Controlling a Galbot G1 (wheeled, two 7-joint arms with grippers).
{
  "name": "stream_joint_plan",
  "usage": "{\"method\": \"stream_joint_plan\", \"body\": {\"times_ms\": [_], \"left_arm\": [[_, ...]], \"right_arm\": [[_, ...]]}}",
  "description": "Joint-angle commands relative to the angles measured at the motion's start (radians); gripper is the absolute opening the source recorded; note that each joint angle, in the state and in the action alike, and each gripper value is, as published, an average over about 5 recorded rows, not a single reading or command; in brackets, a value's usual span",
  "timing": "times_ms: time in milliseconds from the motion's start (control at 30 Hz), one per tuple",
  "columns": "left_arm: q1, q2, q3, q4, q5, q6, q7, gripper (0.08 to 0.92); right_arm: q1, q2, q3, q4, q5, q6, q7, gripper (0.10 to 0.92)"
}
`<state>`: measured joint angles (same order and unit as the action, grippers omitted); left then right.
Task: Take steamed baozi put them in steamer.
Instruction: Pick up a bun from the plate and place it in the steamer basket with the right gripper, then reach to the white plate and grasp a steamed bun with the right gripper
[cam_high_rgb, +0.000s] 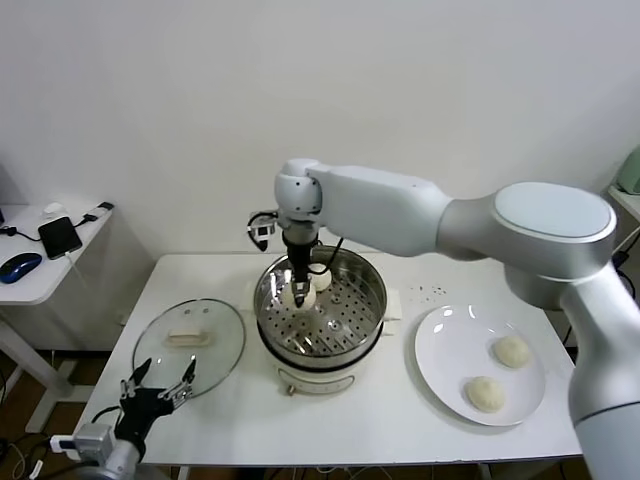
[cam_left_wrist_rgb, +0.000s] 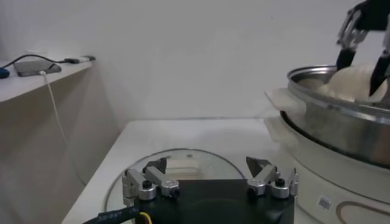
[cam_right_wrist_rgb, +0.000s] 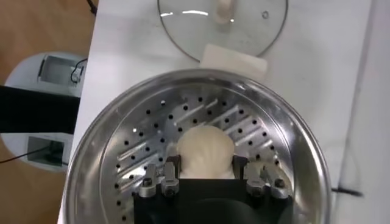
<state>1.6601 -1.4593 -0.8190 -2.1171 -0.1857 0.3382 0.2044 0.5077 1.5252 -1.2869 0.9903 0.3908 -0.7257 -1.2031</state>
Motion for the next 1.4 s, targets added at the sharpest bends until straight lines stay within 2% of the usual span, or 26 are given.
{"method": "stream_joint_plan", "body": {"times_ms": [33, 267, 533, 667, 933, 1167, 1300, 1400], "left_arm": [[-0.001, -0.008, 0.000, 0.004, -0.006, 0.000, 0.000, 0.823], [-0.006, -0.011, 0.001, 0.012, -0.004, -0.001, 0.000, 0.823], [-0.004, -0.018, 0.001, 0.004, 0.000, 0.002, 0.002, 0.823], [0.001, -0.024, 0.004, -0.003, 0.002, 0.005, 0.004, 0.823], [0.017, -0.023, 0.008, -0.008, -0.003, 0.002, 0.008, 0.823], [0.045, -0.016, -0.003, -0.022, -0.036, 0.000, 0.019, 0.823], [0.058, -0.023, 0.005, -0.020, -0.036, -0.001, 0.021, 0.823], [0.062, -0.030, 0.015, -0.018, -0.032, -0.004, 0.020, 0.823]], "right_arm": [[-0.075, 0.054, 0.010, -0.032, -0.063, -0.019, 0.023, 0.568], [-0.080, 0.066, 0.026, -0.041, -0.092, -0.016, 0.026, 0.601], [-0.047, -0.010, 0.056, 0.041, -0.092, -0.017, 0.023, 0.799], [0.002, -0.111, 0.063, 0.161, -0.092, -0.021, 0.027, 0.821], [0.151, -0.480, 0.125, 0.481, -0.088, 0.005, -0.006, 0.823], [0.154, -0.865, 0.230, 0.644, -0.096, 0.125, -0.083, 0.823], [0.064, -1.056, 0.284, 0.701, -0.191, 0.215, -0.168, 0.823], [-0.113, -1.154, 0.404, 0.724, -0.291, 0.308, -0.219, 0.823]]}}
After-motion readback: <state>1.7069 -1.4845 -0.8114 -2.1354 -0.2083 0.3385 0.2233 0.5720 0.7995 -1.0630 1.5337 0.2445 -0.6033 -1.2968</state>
